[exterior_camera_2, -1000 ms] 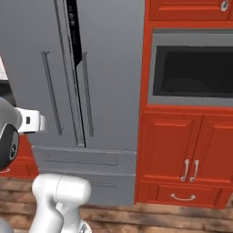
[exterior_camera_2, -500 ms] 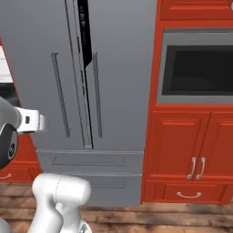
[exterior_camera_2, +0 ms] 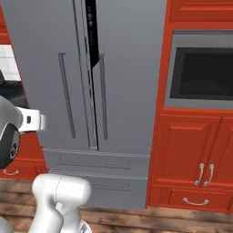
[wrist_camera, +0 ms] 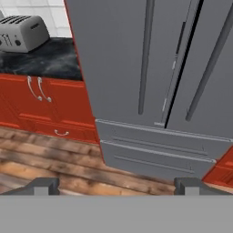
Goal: Move the hot dog bun to the plate on the dining table and place the condiment next to that plate. Then navigate to the fridge and take the sausage and place it on the plate as well.
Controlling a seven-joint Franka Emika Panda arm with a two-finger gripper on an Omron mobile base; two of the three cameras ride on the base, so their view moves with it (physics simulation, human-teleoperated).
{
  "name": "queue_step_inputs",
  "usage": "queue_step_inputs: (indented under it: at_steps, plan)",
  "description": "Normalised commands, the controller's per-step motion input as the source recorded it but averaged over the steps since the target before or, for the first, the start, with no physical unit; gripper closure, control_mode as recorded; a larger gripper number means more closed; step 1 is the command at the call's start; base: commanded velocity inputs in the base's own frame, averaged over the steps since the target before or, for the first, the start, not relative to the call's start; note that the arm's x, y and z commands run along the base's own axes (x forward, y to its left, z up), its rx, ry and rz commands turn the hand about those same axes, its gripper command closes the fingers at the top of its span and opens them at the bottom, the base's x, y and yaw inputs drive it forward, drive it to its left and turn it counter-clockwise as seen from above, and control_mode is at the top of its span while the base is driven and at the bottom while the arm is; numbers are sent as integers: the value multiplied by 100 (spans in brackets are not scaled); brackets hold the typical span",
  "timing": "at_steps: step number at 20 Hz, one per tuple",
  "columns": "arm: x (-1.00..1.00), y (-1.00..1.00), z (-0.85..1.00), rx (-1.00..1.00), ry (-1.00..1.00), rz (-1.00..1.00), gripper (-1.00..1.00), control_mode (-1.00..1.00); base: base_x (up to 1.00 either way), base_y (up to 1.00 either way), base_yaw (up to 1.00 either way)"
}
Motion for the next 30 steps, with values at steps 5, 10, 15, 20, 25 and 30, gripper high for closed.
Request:
queue_step_inputs:
  at_steps: [5,10,15,20,25,30]
  plan:
    - [0,0,0,0,0,0,-100,100,-2,-39,1]
    - [0,0,0,0,0,0,-100,100,0,-3,13]
    - [0,0,0,0,0,0,-100,100,0,5,4]
    - [0,0,0,0,0,0,-100,100,0,0,1]
    - [3,-3,0,1,-4,0,-100,-100,2,-1,0]
    - [19,-39,8,6,-19,-6,-100,-100,0,0,0]
